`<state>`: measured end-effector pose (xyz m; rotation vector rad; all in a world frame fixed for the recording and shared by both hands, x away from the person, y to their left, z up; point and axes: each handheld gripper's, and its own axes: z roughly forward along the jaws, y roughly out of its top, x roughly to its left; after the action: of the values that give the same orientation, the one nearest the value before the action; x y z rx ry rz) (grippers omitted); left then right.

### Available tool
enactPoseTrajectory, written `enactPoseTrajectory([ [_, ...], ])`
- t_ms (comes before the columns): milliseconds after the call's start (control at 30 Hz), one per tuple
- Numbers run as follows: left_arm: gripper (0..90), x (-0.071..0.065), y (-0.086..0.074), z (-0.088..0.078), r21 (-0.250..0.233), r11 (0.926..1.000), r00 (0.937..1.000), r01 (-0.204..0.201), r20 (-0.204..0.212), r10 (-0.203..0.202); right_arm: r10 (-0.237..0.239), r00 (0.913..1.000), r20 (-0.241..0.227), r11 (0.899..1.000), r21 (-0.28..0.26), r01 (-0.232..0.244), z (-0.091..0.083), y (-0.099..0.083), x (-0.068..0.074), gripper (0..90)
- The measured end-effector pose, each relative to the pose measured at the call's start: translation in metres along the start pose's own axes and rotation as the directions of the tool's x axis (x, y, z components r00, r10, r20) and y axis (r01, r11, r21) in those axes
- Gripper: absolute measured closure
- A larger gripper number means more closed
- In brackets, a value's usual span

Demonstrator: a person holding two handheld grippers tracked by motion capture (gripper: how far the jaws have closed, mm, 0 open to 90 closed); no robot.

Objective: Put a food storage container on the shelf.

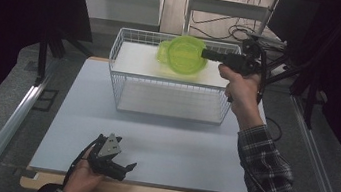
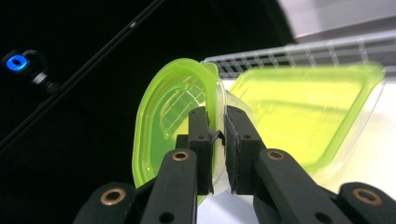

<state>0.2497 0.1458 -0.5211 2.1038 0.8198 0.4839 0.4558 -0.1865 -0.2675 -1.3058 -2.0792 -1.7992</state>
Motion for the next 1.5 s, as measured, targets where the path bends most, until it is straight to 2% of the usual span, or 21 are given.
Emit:
enactPoseTrajectory([
  [133,2.3,0.0,0.0,0.0,0.003,1.0,1.0,-0.003,0.002,0.003,0.012,0.9989,0.046,0.999,-0.038,-0.01,0.01,0.01,0.0,81.7],
  [267,2.3,0.0,0.0,0.0,0.003,1.0,1.0,-0.004,0.006,0.004,0.027,0.9956,0.09,0.999,-0.046,-0.023,0.022,0.017,-0.003,81.6],
  [500,2.3,0.0,-0.001,0.001,0.004,1.0,0.9999,-0.002,0.012,0.002,0.061,0.991,0.119,0.997,-0.062,-0.054,0.037,0.017,-0.009,81.5],
  [700,2.3,0.0,-0.001,0.001,0.008,1.0,0.9999,-0.005,0.016,0.005,0.08,0.9863,0.144,0.994,-0.091,-0.068,0.041,0.017,-0.012,81.0],
  [900,2.3,-0.001,-0.001,0.002,0.017,0.9998,0.9997,-0.012,0.02,0.012,0.03,0.9722,0.232,0.996,-0.087,-0.01,0.043,0.018,-0.007,77.9],
  [1033,2.3,-0.002,-0.001,0.003,0.019,0.9997,0.9997,-0.016,0.021,0.016,-0.021,0.9558,0.293,0.997,-0.071,0.043,0.045,0.019,-0.005,75.6],
  [1267,2.3,-0.002,-0.001,0.004,0.022,0.9996,0.9995,-0.019,0.024,0.018,-0.042,0.943,0.33,0.995,-0.074,0.07,0.046,0.02,-0.004,70.2],
  [1500,2.4,-0.003,-0.001,0.004,0.027,0.9994,0.9995,-0.023,0.022,0.022,-0.111,0.9324,0.344,0.988,-0.06,0.14,0.041,0.02,0.005,66.0],
])
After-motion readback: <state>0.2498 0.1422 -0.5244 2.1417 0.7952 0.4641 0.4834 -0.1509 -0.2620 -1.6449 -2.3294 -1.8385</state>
